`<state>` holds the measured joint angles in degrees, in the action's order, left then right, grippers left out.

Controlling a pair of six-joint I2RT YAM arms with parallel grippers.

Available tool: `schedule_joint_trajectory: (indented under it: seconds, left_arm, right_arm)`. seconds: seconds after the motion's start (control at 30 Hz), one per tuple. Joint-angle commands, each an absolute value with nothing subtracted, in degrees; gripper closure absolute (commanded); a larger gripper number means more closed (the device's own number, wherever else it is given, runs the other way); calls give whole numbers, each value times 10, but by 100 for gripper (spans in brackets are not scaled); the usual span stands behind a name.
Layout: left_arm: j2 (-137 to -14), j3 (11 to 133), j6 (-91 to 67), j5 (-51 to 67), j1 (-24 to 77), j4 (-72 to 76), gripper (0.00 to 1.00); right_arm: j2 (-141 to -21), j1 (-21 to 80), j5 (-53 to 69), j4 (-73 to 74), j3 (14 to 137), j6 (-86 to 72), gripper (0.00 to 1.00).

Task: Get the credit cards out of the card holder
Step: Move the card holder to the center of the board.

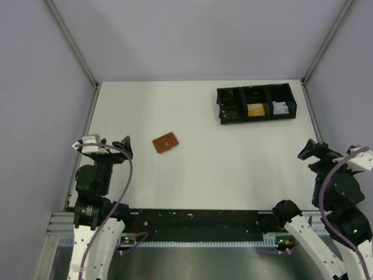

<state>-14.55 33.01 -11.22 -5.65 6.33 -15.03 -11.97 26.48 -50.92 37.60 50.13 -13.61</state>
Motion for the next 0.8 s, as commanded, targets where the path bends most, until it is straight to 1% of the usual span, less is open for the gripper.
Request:
schedule_joint_trajectory:
  seconds: [0.0,0.13,0.27,0.43,0.63,0.77]
  left_arm:
    - [-151,351,-122,-40,59,-133,1]
    - [-180,353,-129,-3,59,-127,1]
    - [-270,381,-132,85,59,-153,1]
    - [-424,458,-127,187,59,-215,2]
    - [-646,586,-84,197,59,-316,1]
    - [-806,691,-61,243,60,-362,1]
  right_arm:
    - [-115,269,-507,374,501,-139,1]
    - [-115,269,-487,374,496,-144,2]
    - [-115,270,-449,367,490,-138,2]
    - [-115,269,-385,352,476,-127,2]
    - [-116,269,-318,334,460,-116,2]
    - [-116,270,-294,333,457,-117,2]
